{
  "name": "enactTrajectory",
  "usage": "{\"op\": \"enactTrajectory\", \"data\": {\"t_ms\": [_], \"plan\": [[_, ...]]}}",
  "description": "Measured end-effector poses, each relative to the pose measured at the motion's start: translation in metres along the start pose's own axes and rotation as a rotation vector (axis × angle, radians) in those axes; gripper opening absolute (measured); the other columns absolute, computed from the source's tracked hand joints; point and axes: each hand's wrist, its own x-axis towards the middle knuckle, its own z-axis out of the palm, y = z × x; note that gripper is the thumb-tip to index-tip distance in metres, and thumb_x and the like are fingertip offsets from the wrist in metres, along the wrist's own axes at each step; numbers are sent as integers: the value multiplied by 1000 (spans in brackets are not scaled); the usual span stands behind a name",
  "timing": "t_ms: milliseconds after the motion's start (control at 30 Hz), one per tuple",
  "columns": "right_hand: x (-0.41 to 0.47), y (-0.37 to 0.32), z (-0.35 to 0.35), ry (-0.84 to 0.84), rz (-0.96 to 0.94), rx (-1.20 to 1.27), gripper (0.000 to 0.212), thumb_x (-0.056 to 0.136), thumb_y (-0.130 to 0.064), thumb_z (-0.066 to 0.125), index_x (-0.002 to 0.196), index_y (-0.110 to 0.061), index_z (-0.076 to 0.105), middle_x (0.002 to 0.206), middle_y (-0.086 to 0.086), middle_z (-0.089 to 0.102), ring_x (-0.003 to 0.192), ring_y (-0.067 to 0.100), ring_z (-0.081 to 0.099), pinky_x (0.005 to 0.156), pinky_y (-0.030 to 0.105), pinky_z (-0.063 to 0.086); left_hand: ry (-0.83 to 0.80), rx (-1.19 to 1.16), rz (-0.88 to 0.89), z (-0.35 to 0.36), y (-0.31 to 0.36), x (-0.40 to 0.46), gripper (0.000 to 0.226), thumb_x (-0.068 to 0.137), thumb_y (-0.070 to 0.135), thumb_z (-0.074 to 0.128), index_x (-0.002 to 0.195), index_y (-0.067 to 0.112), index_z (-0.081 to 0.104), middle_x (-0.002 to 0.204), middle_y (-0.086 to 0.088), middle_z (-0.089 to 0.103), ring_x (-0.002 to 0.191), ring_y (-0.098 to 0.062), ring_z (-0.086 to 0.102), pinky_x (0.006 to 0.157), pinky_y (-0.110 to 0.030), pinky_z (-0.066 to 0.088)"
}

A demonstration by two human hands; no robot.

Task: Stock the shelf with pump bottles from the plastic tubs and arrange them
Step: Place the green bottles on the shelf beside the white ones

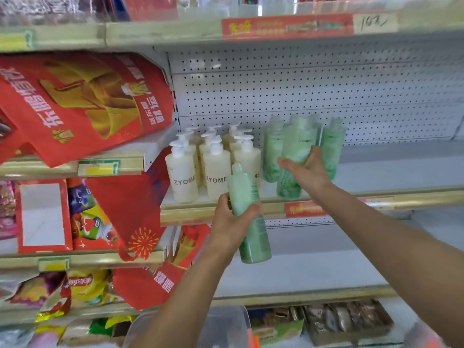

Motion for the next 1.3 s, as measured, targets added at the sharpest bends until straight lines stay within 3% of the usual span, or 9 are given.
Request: {"op": "enactTrajectory", "data": {"t_ms": [133,433,600,733,800,933,1067,1167,1300], "plan": [[31,7,6,-62,-4,-60,73,80,-28,78,132,-15,29,117,1,56,110,22,56,100,42,47,38,9,12,15,1,12,50,78,31,78,120,22,51,104,5,66,92,-9,66,73,-27,55],[54,42,19,-101,-34,-112,65,75,-26,83,117,-18,34,109,2,60,102,22,61,95,47,51,94,10,15,31,0,27,48,78,29,79,118,23,52,103,6,66,89,-5,66,69,-23,53],[53,45,19,-100,-54,-142,69,75,-28,82,125,-14,35,111,2,58,101,20,59,85,32,47,105,4,4,39,-1,30,47,79,28,79,117,24,52,103,5,66,88,-4,66,68,-22,53],[38,52,12,25,-161,-86,81,79,-29,78,141,-12,29,129,3,47,118,16,47,101,31,41,78,14,11,42,-1,30,54,77,28,81,122,26,51,106,6,67,87,-1,67,71,-24,55],[21,50,7,109,-265,-29,68,85,-29,71,139,-14,34,121,2,47,109,14,47,95,26,40,69,39,29,45,0,30,61,74,29,83,125,28,50,110,4,66,89,-1,67,72,-23,55],[3,29,-10,-231,-187,58,36,91,-38,63,117,-14,58,106,-4,63,96,9,60,84,22,48,51,112,64,59,6,31,63,71,27,85,124,32,51,108,6,65,91,-4,66,72,-23,54],[10,16,-30,-402,-48,-56,76,69,-76,62,125,-25,56,124,-8,62,115,10,59,101,38,47,39,270,101,86,8,31,61,63,35,87,112,33,51,103,13,65,92,-7,65,81,-33,56],[14,7,-46,-302,-50,-262,80,66,-71,69,122,-18,50,116,-4,61,105,15,61,89,36,52,246,615,183,110,11,32,70,55,54,84,103,31,38,103,14,56,92,-11,58,73,-34,50],[15,1,-60,-287,-56,-270,84,47,-72,78,107,-17,57,101,-4,67,93,14,67,81,42,58,357,740,282,129,10,34,77,53,58,85,105,27,38,107,10,51,98,-15,55,73,-35,48]]}}
